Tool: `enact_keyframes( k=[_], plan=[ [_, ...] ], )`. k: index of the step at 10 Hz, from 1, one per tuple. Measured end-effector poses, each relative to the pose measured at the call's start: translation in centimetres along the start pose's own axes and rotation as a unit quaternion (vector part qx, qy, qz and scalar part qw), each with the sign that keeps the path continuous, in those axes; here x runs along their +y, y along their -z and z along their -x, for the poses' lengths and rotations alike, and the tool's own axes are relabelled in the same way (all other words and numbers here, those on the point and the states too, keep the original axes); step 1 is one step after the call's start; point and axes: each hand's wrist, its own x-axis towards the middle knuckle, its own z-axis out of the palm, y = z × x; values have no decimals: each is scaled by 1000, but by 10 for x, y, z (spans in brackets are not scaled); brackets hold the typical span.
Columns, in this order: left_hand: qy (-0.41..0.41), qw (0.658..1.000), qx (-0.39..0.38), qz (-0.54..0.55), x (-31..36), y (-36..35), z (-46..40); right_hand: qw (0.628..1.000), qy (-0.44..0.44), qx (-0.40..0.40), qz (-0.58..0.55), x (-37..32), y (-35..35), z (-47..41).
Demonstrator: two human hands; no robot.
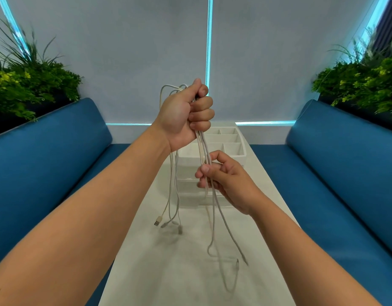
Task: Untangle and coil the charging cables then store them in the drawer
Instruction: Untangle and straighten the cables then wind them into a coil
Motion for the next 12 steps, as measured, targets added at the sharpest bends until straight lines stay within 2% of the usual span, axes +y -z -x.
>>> enact_keyframes(
  k=[2,5,6,8,9,11,12],
  plan=[
    [3,1000,9,-15,-3,1,0,998,-8,50,48,12,-9,3],
    [-13,999,31,-12,4,6,1,999,-9,-11,49,26,3,8],
    [-12,999,31,-12,5,7,1,997,-18,-8,68,28,8,8],
    [-4,1000,30,-8,-4,6,3,993,-74,59,70,31,13,0],
    [-14,999,31,6,0,10,3,994,-59,75,55,36,13,3],
    [-14,1000,25,-10,1,5,4,996,-54,25,62,51,11,13],
    [-8,1000,17,-10,-1,-1,3,997,-37,49,42,53,10,9]
  ],
)
